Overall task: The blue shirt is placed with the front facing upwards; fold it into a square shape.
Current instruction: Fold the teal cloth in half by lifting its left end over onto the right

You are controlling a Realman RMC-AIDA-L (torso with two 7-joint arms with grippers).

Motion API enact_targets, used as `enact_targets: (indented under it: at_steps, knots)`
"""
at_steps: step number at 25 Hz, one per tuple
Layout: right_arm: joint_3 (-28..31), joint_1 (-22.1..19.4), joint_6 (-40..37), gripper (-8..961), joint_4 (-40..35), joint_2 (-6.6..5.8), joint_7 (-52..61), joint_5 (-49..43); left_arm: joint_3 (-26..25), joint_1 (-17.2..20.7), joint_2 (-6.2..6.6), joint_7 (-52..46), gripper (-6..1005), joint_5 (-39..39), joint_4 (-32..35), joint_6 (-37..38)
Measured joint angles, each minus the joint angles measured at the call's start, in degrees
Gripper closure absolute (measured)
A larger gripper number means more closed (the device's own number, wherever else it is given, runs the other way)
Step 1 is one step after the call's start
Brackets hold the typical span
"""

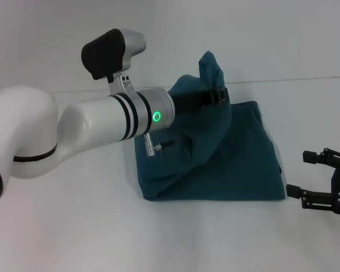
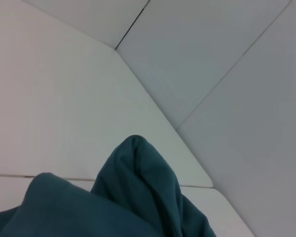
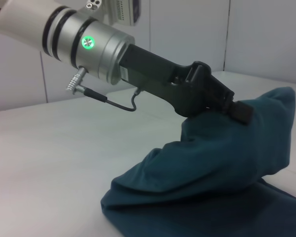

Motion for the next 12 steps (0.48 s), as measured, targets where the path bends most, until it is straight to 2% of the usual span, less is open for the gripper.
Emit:
enact_targets:
  at_steps: [9, 12]
  knots:
    - [-0.05, 0.39, 1.23, 12, 0.08, 0.07, 0.07, 0.0, 1.36, -0.07, 0.0, 0.04, 923, -4.2, -0.57, 0.02]
    - [-0.05, 0.56, 1.66, 12, 0.08, 0.07, 0.09, 0.0, 2.13, -0.26, 0.0, 0.12, 869, -5.95, -0.57, 0.02]
